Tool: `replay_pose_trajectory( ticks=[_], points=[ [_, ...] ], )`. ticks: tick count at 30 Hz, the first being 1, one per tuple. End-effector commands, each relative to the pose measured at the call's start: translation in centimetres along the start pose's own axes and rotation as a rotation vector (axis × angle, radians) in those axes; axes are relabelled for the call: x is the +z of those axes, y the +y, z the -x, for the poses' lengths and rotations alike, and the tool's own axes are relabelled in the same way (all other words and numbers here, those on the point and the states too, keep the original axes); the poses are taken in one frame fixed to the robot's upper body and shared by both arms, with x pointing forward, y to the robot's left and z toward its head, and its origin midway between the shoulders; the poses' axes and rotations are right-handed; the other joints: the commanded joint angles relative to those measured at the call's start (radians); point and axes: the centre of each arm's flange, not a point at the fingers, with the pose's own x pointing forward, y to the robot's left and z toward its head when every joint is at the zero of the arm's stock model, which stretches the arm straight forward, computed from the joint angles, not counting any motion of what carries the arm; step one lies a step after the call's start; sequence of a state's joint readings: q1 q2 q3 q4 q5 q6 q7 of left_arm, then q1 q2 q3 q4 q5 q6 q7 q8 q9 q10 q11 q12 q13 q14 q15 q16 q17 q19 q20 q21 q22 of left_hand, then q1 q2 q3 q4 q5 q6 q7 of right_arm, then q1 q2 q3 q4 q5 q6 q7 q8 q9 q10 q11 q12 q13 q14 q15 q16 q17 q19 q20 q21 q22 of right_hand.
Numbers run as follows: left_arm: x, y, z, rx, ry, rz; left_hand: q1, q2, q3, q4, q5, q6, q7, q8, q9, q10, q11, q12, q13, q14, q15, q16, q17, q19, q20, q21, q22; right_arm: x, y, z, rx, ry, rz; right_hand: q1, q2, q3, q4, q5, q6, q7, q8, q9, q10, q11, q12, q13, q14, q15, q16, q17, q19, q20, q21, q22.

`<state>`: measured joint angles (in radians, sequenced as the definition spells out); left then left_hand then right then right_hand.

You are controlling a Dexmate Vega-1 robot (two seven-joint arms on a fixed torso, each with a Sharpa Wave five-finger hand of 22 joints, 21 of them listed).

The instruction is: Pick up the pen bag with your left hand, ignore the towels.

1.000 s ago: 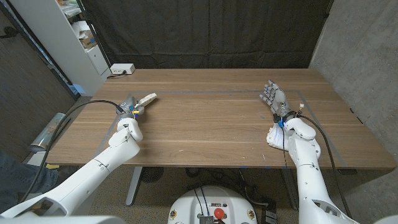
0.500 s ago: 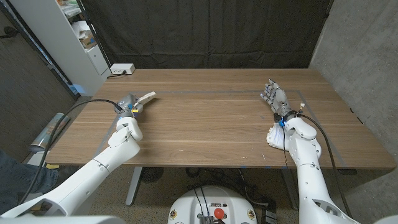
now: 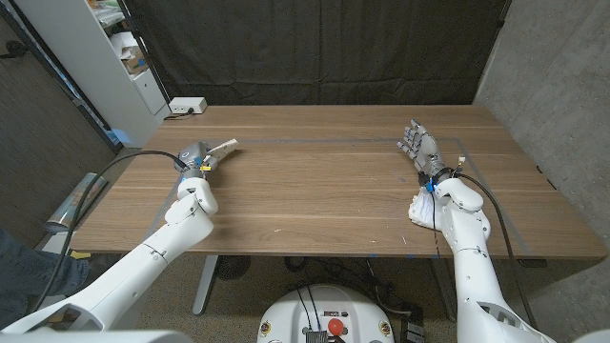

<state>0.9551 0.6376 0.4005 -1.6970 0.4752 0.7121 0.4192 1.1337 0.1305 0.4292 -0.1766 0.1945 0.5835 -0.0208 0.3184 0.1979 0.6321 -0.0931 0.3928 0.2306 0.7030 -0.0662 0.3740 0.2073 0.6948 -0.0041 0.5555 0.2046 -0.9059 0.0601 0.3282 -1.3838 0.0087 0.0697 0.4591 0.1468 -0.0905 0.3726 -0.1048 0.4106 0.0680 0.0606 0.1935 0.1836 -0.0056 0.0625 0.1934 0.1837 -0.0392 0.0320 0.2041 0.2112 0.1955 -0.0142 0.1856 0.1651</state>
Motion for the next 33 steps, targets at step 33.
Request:
replay_pose_trajectory(
  ticks=[33],
  points=[
    [1.3, 6.0, 1.0, 0.130, -0.088, 0.065, 0.005, -0.001, 0.007, 0.016, 0.002, 0.019, 0.002, -0.002, 0.005, 0.013, 0.001, 0.002, 0.012, 0.018, -0.050, 0.006, 0.015, 0.008, 0.003, 0.022, 0.002, 1.2, 1.0, -0.4, 0.003, -0.034, 0.014, 0.003, 0.013, -0.004, 0.001, 0.006, 0.009, 0.001, 0.003, 0.006, 0.004, 0.005, 0.002, 0.005, 0.010, 0.002, 0.007, 0.005, 0.003, 0.005, 0.005, 0.005]
  ],
)
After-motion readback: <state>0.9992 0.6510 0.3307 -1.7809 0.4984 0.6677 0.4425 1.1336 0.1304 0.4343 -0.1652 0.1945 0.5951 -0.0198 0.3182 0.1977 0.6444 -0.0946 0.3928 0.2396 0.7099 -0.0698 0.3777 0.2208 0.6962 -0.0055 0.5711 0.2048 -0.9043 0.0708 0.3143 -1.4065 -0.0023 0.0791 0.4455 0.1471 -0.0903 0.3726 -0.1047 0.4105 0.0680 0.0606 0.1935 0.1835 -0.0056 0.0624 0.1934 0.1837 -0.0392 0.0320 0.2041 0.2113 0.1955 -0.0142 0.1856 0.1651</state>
